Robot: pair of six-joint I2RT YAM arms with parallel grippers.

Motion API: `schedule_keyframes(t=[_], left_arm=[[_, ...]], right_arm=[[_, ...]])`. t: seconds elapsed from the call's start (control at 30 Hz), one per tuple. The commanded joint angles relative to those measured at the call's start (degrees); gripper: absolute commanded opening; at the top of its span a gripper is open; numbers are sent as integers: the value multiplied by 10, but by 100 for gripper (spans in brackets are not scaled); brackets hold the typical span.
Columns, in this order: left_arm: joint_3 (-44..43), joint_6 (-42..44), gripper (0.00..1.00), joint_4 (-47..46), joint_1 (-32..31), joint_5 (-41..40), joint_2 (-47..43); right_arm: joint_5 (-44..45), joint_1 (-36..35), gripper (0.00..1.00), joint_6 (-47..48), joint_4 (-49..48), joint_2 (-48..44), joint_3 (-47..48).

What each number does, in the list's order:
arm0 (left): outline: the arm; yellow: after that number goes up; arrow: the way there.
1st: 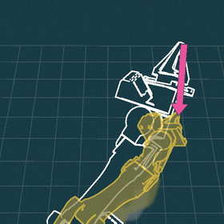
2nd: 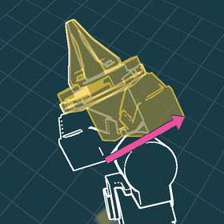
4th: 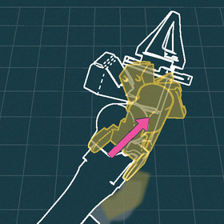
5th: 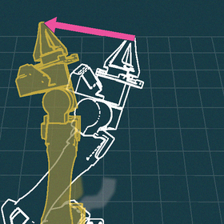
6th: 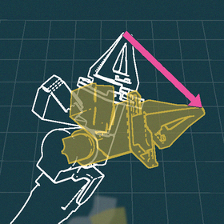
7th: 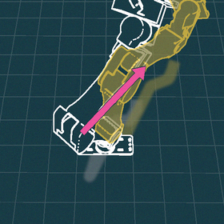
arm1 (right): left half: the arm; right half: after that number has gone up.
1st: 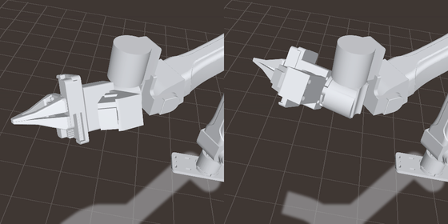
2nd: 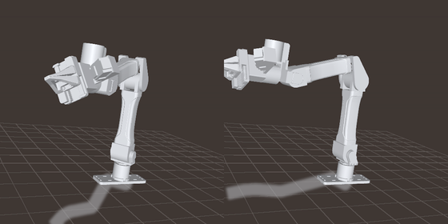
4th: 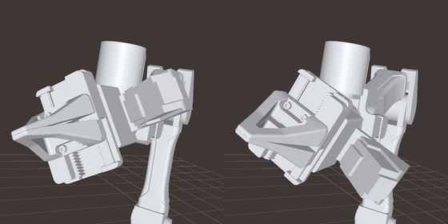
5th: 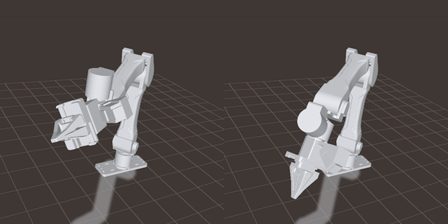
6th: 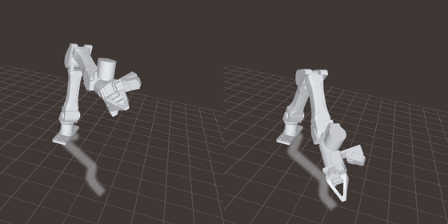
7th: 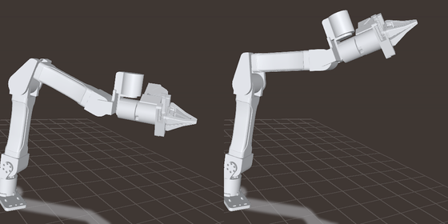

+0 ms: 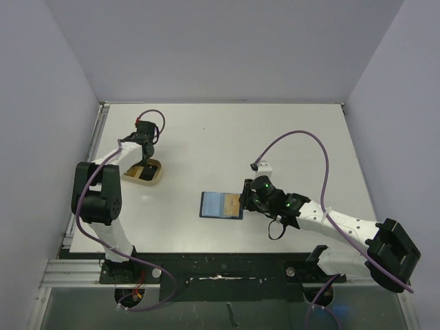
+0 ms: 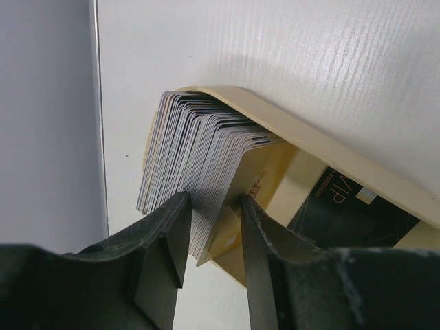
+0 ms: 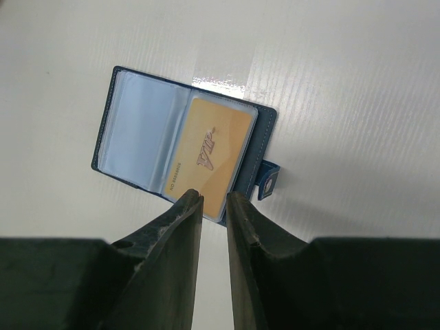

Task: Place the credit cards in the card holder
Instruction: Pick up the credit card from the storage box.

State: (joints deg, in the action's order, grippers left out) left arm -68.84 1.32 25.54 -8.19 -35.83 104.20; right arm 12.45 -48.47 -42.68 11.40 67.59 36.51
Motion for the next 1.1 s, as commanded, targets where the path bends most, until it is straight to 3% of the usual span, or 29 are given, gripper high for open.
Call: schedule_keyframes(t=[0.0,0.73,1.07], left_arm=[[-28,8,31,0,4,-21,-6],[-56,9,20,33,-13,-37,-3],[-76,-23,2,80,-34,-8,-24]], right_arm=[[17,-1,23,-1,-16,-20,-4],[18,-1,23,4,-7,-18,8],[16,-5,23,3,5,-22,16]])
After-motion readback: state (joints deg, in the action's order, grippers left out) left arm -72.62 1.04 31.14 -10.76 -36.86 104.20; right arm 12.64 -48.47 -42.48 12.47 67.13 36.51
